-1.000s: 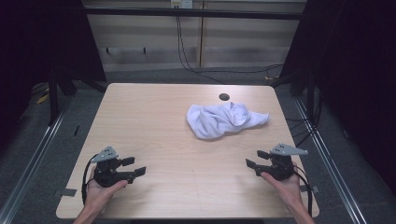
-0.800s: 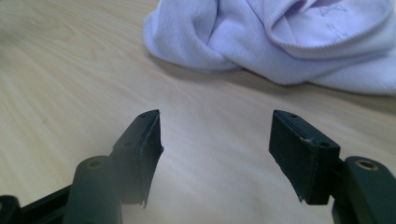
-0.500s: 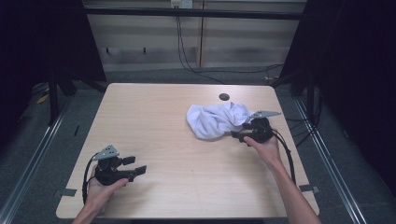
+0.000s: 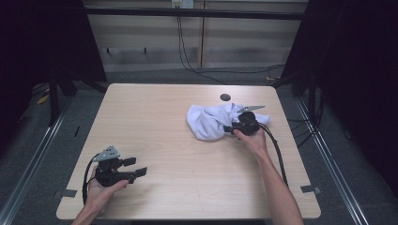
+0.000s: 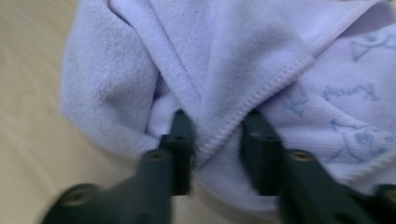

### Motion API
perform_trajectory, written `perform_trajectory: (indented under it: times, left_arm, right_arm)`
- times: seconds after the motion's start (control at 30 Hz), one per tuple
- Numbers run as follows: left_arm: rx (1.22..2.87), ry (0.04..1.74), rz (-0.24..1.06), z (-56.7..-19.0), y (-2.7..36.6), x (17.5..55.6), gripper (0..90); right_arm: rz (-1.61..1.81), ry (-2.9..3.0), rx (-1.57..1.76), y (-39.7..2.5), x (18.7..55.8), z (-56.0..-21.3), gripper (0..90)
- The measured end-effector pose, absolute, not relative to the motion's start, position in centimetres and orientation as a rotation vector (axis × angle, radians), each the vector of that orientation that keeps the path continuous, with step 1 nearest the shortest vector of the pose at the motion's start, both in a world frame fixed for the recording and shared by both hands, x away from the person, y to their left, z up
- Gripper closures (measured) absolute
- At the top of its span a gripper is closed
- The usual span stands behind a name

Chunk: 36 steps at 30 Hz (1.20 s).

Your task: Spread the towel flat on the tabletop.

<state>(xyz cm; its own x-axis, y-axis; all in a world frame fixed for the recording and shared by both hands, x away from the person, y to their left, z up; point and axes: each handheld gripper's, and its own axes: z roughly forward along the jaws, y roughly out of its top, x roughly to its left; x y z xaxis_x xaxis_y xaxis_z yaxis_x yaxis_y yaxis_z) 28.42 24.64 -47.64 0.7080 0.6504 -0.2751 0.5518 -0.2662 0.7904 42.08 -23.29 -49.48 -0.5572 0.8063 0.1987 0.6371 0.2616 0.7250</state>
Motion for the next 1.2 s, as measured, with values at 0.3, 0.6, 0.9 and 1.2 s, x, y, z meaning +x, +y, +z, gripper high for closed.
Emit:
perform_trajectory:
  times: [0.3,0.6,0.9,1.2]
  left_arm:
    - [1.947,0.899,0.113,-47.6,24.0,28.4,37.0]
    - [1.978,0.885,0.119,-47.6,23.2,28.3,41.9]
    - [1.928,0.880,0.068,-47.2,23.4,28.0,43.3]
    - [1.950,0.753,0.056,-46.1,20.5,27.0,50.4]
  right_arm:
    - [1.264,2.402,1.267,-21.7,38.4,-50.9,83.5]
    - [1.272,2.516,1.134,-19.6,35.5,-50.6,83.6]
    - [1.287,2.626,1.037,-17.5,32.0,-50.2,83.5]
    - [1.273,2.738,0.901,-16.3,26.6,-49.7,82.7]
